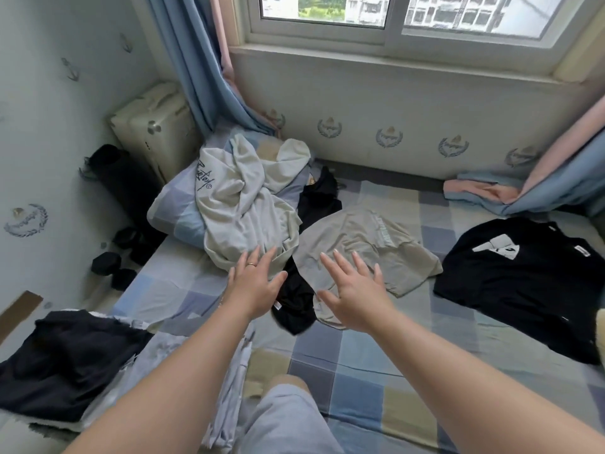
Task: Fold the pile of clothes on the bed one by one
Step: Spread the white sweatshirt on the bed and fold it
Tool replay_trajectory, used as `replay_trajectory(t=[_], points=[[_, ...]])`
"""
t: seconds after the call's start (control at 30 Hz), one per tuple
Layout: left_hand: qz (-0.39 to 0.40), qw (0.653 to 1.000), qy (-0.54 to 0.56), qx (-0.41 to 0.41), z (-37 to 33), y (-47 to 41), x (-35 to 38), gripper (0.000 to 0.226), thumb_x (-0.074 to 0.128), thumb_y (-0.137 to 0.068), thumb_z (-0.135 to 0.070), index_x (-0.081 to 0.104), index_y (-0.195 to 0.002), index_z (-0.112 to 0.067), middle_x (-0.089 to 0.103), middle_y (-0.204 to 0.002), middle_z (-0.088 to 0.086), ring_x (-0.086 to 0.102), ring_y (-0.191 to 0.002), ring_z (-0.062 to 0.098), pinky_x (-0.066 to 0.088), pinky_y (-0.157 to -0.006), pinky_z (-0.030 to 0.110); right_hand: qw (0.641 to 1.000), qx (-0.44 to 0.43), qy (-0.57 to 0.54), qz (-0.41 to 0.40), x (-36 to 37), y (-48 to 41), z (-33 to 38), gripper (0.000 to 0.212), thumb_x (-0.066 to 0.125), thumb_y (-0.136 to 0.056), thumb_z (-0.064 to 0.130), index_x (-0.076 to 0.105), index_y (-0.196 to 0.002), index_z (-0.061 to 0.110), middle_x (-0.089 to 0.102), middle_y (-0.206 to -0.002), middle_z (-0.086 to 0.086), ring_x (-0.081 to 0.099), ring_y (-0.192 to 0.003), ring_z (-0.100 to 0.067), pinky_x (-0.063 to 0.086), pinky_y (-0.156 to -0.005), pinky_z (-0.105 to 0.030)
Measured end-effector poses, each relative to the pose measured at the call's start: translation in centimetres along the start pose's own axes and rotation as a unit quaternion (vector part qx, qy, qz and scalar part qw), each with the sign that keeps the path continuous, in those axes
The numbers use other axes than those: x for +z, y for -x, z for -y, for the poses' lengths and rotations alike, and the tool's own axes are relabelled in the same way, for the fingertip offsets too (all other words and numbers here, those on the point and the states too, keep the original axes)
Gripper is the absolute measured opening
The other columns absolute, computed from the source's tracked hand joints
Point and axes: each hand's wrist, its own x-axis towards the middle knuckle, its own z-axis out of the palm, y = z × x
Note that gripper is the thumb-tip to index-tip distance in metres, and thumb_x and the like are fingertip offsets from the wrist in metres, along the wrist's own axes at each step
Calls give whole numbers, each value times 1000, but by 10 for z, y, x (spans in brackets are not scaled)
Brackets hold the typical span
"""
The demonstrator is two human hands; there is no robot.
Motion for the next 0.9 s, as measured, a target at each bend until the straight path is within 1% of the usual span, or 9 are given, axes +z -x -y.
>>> replay_trajectory(t=[0.1,0.23,0.4,0.57,0.63,0.67,0.73,0.8,0.9], points=[[21,1000,4,2,31,-50,13,63,39,-100,-57,17,-157,-43,7,-169,-5,-4,-155,19,6,-124,51,1000,10,12,3,23,-51,-7,69,32,-101,61,-5,-157,47,-5,-169,14,-10,-156,-23,-7,-122,-57],[39,999,-30,-10,105,-144,28,62,42,-101,-54,20,-157,-39,12,-169,-2,2,-155,22,9,-124,48,999,11,37,38,73,-160,-3,69,32,-102,59,-6,-158,44,-4,-169,12,-9,-156,-25,-4,-122,-57],[156,983,-87,-47,204,-255,79,65,46,-100,-52,21,-157,-37,13,-168,0,5,-154,24,12,-124,48,989,42,24,137,173,-287,11,71,37,-101,56,-4,-158,44,0,-169,13,-3,-156,-23,2,-123,-55],[207,961,-183,12,263,-351,141,75,60,-92,-52,24,-156,-33,17,-166,2,13,-152,29,17,-122,46,980,40,32,194,263,-379,3,78,46,-99,52,-3,-159,44,2,-169,12,-2,-156,-22,9,-124,-51],[212,959,-187,19,280,-378,167,75,68,-87,-51,33,-149,-30,19,-164,0,28,-146,29,26,-118,44,979,23,47,195,291,-411,1,83,53,-96,47,-1,-159,43,1,-169,11,-2,-156,-24,12,-123,-50],[214,959,-183,15,288,-387,180,74,72,-84,-51,38,-145,-28,16,-165,0,38,-139,30,32,-114,43,979,15,57,193,304,-425,0,85,57,-94,45,1,-159,43,1,-169,10,-2,-155,-25,13,-123,-50],[231,957,-174,6,301,-392,204,66,78,-79,-48,47,-133,-27,-2,-167,2,49,-129,31,39,-107,42,978,-3,77,195,327,-447,-2,87,63,-90,38,8,-157,42,8,-166,7,2,-154,-26,19,-120,-51],[231,955,-184,13,313,-389,226,52,80,-78,-43,54,-120,-29,-20,-166,4,43,-131,30,37,-109,43,978,-10,79,194,346,-464,-4,83,66,-86,31,18,-152,41,19,-158,4,7,-152,-23,23,-118,-54],[186,966,-181,20,322,-382,248,24,72,-87,-34,59,-107,-32,-27,-164,2,33,-137,27,30,-112,45,981,10,27,191,367,-480,-8,62,66,-86,26,37,-140,32,29,-151,5,11,-151,-20,27,-115,-61]])
